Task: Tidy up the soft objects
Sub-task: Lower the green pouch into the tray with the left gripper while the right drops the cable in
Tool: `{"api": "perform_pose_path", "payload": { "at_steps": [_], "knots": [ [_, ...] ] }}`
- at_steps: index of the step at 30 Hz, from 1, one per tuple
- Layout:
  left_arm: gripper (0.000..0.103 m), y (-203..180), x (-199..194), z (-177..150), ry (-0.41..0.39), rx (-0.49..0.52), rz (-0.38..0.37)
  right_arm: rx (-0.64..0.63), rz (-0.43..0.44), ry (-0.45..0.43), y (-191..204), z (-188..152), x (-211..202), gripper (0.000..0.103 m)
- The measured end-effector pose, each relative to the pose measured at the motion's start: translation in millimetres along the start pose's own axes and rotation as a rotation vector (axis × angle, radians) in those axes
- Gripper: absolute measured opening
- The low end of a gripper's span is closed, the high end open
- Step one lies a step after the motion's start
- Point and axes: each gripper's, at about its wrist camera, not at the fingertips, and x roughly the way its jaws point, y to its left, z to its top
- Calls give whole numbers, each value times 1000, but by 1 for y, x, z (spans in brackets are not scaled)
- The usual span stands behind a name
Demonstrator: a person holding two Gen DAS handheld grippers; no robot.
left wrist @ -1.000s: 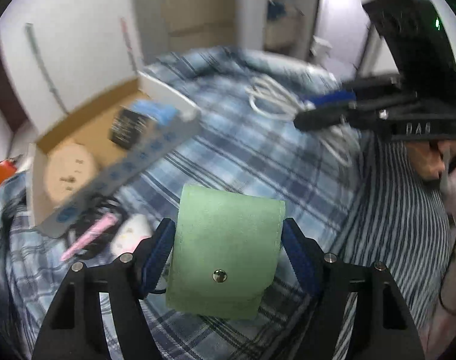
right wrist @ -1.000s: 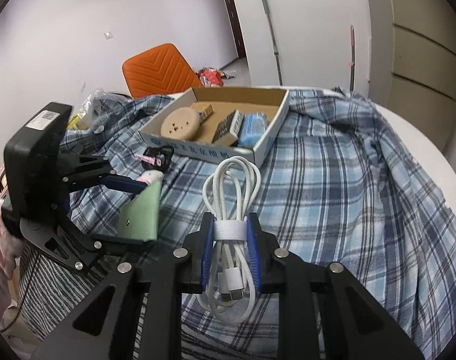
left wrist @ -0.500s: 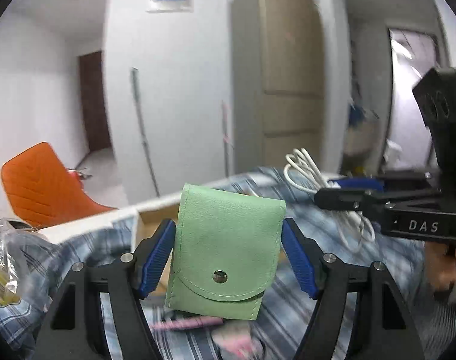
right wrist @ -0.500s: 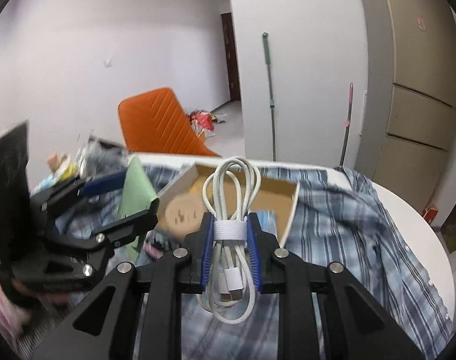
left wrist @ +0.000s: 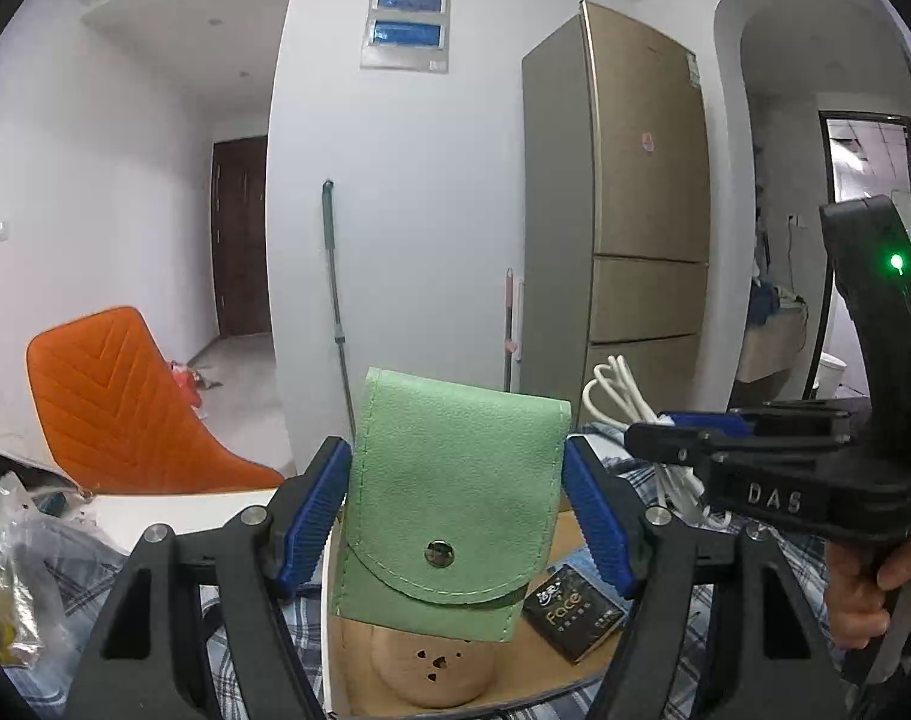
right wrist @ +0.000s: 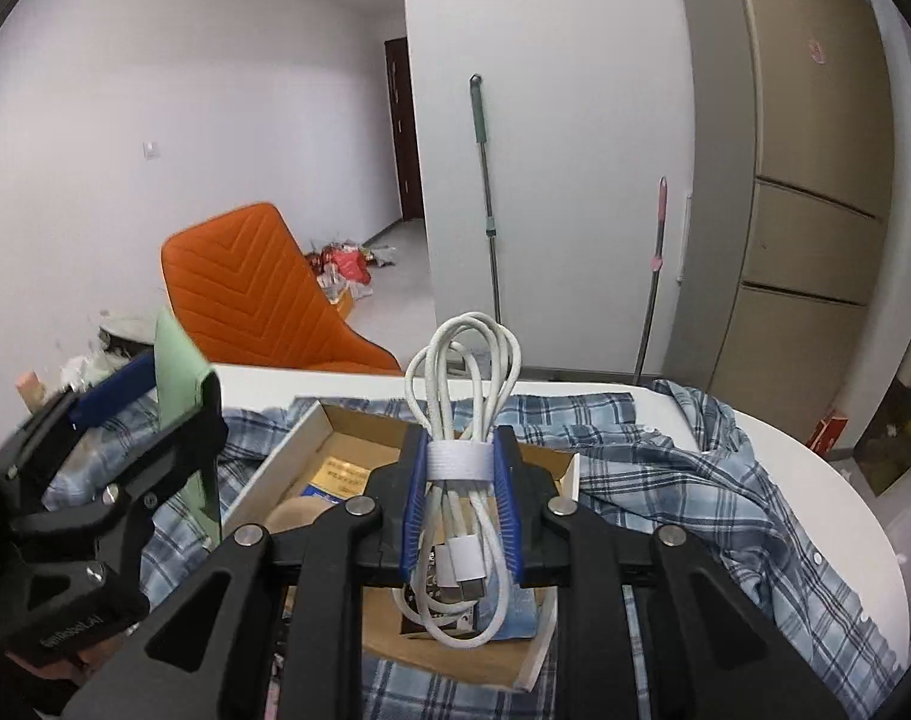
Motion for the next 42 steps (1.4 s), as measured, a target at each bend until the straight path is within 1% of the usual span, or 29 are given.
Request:
{"api": "perform_pose_path", "payload": {
  "at_steps": [2,6,9,11,15,17,18,19,23,24,25,26,27,29,31,34,36,39,42],
  "knots": [
    [74,0,13,-5,25,-3,5,-16,-3,14,2,-3,8,21],
    [74,4,35,-17,90,0,23,23,46,77,0,-15,30,21],
    [74,10,47,-27,126,2,22,-10,25,91,3,-26,42,21],
    [75,11,51,-30,137,5,9,-20,14,84,3,-34,47,21],
    [75,16,56,-34,152,-12,8,-16,22,137,2,-46,61,21],
    [77,18,59,-38,171,-16,9,-11,22,151,0,-49,65,21],
    [80,18,59,-40,178,-19,11,-4,28,163,-1,-50,67,21],
    [87,18,60,-41,181,-26,11,4,30,174,-3,-51,70,21],
    [89,16,59,-44,183,-25,16,30,34,222,-10,-54,82,21],
    [90,17,59,-44,183,-29,19,32,35,233,-11,-56,84,22],
    [91,18,58,-44,181,-44,15,31,35,241,-11,-57,86,23],
    [92,21,56,-44,177,-62,11,25,31,253,-11,-59,89,30],
    [92,23,54,-44,170,-82,16,20,27,265,-11,-60,93,47],
    [92,24,49,-41,156,-78,33,17,20,280,-11,-62,96,65],
    [92,23,42,-38,131,-61,42,26,25,267,-12,-61,93,65],
    [92,21,29,-30,90,-57,49,17,8,222,-11,-55,82,65],
    [92,19,17,-24,54,-55,47,19,17,199,-12,-50,75,65],
    [92,8,-3,-13,7,-33,60,14,26,162,-8,-41,59,65],
    [92,1,-26,0,-14,-37,53,-8,24,103,2,-31,36,65]
  ]
}}
